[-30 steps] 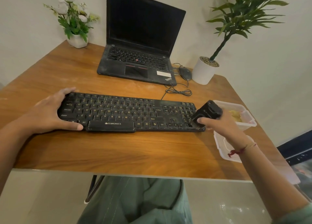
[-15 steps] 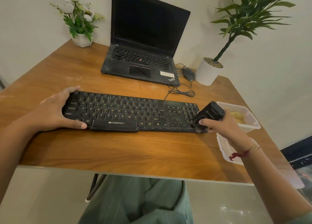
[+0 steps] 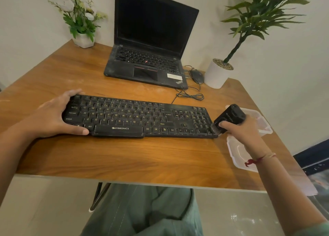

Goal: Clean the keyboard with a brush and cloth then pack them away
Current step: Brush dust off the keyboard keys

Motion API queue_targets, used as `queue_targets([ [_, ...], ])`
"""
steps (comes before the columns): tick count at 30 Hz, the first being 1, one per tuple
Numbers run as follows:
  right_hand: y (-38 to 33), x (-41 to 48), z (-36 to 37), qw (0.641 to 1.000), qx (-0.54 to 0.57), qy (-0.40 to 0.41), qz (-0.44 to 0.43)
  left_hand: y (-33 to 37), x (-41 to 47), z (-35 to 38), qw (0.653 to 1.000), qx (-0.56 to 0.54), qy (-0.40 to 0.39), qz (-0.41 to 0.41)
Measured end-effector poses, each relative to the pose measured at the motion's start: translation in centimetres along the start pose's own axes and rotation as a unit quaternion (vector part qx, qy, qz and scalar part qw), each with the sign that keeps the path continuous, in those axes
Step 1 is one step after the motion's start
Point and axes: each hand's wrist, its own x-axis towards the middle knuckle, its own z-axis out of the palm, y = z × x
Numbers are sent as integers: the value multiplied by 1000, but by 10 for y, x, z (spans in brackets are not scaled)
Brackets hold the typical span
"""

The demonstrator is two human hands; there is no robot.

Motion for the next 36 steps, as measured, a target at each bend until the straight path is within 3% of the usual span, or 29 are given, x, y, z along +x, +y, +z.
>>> queue_targets([
  [3, -3, -5, 8, 998, 27, -59, 18, -1, -1, 0, 1000, 3, 1, 1],
  [7, -6, -1, 7, 995, -82, 28, -40, -2, 1, 0, 1000, -3, 0, 0],
  [9, -3, -1, 5, 994, -98, 30, -37, -1, 0, 0, 1000, -4, -1, -3],
  [13, -4, -4, -4, 998, 3, -60, 16, -2, 1, 0, 1000, -1, 0, -1],
  [18, 1, -5, 0, 1000, 14, 6, 11, -5, 2, 0, 1000, -6, -8, 2],
  [20, 0, -6, 4, 1000, -16, 7, 13, -4, 3, 0, 1000, -5, -6, 1],
  [26, -15, -6, -5, 985, -142, -91, 20, -10, 4, 1, 1000, 9, 1, -4],
  [31, -18, -2, 4, 994, -106, 23, -28, -9, 4, 0, 1000, 7, -7, -5],
  [36, -18, -5, 5, 991, -127, -46, 13, -3, 2, 0, 1000, 14, -5, -9],
])
